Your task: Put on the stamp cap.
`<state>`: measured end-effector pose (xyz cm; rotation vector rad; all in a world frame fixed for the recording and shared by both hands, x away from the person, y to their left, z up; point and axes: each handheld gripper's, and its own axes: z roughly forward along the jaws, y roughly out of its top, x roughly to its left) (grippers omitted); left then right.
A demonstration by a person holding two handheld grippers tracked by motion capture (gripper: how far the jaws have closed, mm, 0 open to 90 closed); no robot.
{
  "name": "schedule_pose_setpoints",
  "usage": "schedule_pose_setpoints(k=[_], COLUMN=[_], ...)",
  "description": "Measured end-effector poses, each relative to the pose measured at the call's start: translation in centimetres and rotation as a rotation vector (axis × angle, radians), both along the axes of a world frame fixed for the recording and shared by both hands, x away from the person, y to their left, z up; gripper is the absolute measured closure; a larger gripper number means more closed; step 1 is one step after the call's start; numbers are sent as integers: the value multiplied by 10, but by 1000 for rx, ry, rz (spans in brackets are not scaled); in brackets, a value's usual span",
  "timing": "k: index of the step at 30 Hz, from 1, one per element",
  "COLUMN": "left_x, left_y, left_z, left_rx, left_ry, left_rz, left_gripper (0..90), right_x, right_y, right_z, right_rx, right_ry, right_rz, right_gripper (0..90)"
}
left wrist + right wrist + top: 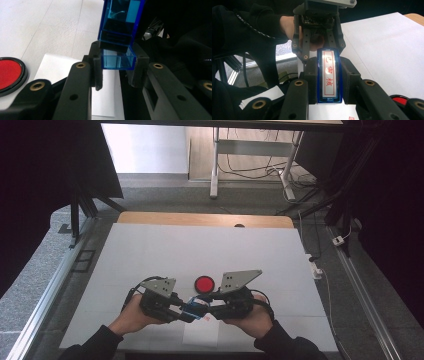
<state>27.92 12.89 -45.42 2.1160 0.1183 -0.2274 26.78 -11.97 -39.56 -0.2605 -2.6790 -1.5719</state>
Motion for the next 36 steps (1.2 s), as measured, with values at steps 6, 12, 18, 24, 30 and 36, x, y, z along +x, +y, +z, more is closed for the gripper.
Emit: schedule_pose_setpoints(k=[6,12,18,24,30,36], left_x=[0,2,1,0,-1,-1], left_y=[-2,-1,-1,3,5,6], left_z=[-1,-1,-2,0,2,3], left_rx=[0,-19,-47,-94,-120,-122], left_ry=[3,11,9,-8,-23,-28], left_rz=[-30,-41,-44,-45,-51,-50], left_gripper=[684,685,686,688,689,690], right_x=[-1,-3,-3,-3,-2,-1], right_y=[1,2,3,1,0,-1], right_z=[0,0,0,0,-1,-3], right_rx=[-6,-12,-6,35,75,94], right_ry=[-2,-2,-2,9,31,48], right_rz=[14,28,30,31,29,34], right_gripper=[717,718,718,719,719,719])
